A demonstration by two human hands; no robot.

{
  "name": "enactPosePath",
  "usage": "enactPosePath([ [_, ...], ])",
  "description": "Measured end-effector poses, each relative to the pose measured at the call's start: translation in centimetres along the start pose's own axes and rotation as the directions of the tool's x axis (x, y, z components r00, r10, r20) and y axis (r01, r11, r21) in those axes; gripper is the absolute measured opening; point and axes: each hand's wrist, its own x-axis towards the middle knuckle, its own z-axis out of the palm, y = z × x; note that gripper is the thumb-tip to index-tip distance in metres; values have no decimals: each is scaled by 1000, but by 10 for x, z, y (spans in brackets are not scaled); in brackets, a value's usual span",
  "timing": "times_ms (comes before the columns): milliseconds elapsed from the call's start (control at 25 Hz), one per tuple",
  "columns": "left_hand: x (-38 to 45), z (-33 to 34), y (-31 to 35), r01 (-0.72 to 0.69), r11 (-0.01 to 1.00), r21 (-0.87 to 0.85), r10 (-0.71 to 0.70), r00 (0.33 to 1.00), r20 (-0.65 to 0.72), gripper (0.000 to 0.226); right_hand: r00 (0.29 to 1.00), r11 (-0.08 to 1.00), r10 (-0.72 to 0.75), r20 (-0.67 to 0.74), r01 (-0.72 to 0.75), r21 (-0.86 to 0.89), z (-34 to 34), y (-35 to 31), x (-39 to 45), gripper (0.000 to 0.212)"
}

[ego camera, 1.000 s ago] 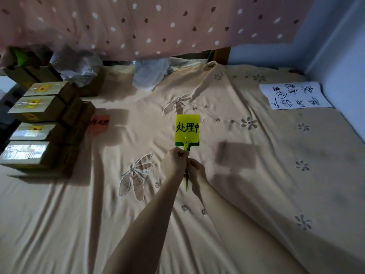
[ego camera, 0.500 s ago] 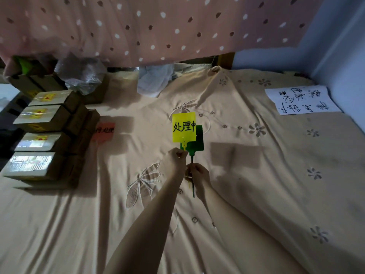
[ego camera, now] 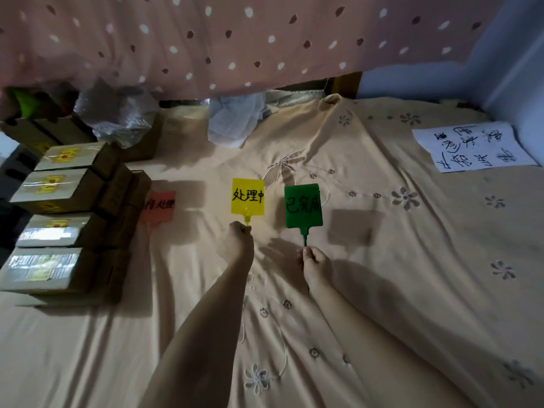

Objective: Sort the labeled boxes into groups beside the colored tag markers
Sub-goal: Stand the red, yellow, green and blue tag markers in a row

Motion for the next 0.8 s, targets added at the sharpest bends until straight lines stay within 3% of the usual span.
enactPosePath([
  [400,50,6,-29,-25,993,116,16,997,78,25,1000,997,22,-14,-21,79,9,-8,15,26],
  [520,55,5,-26,-25,995,100,15,995,97,37,1000,998,20,-22,-18,65,14,-4,16,30],
  [640,57,9,-26,-20,993,114,11,996,83,48,1000,998,11,-24,-10,57,18,-2,15,35],
  [800,52,10,-28,-27,987,156,20,999,41,43,1000,998,10,-9,-10,68,20,-3,15,36],
])
